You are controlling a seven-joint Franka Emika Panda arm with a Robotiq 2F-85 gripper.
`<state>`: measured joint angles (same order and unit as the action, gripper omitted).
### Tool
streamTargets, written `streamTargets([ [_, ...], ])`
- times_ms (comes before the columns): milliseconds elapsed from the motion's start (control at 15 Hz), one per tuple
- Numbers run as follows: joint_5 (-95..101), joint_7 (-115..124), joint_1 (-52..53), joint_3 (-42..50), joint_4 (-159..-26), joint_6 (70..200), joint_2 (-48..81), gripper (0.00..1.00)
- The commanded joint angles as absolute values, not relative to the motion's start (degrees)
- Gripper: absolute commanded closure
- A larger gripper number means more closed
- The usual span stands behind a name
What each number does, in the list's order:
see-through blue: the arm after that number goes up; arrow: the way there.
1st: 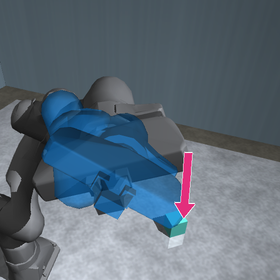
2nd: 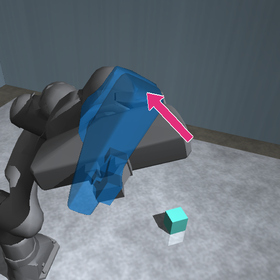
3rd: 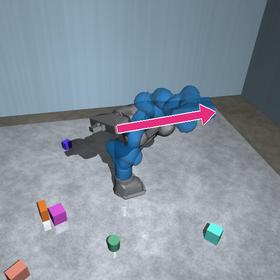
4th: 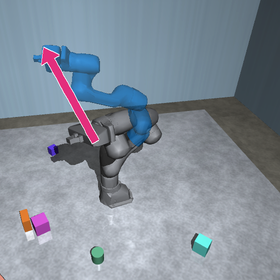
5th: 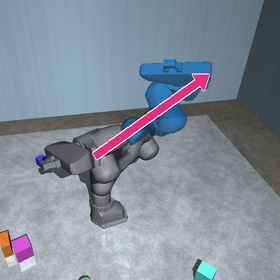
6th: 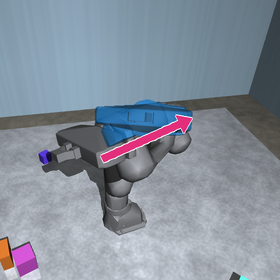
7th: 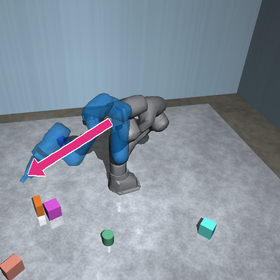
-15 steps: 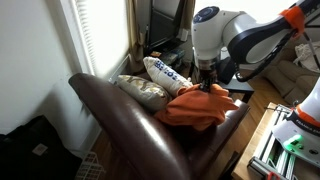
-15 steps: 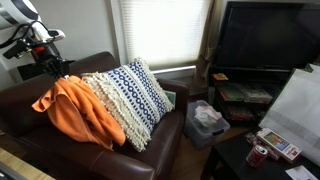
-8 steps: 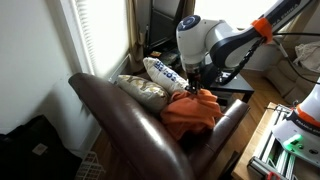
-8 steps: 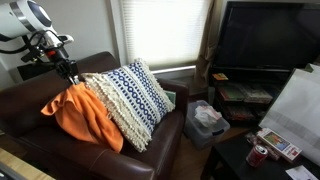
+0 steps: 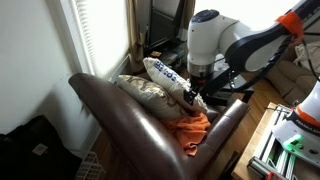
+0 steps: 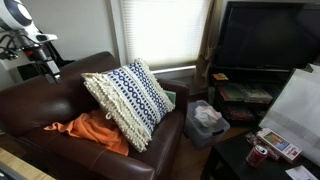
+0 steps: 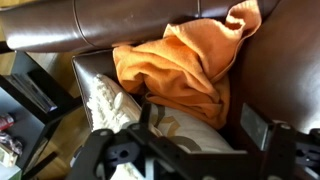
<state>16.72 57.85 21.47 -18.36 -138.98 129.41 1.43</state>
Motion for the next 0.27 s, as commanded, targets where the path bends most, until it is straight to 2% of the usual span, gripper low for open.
streamTargets([
  [0, 9.77, 69.48, 23.66, -22.14, -151.28, 131.40, -11.59, 0.00],
  [133, 6.52, 75.98, 25.00, -25.07, -157.07, 132.73, -17.60, 0.00],
  [200, 9.41, 70.63, 22.82, -24.18, -149.32, 129.76, -9.50, 0.00],
])
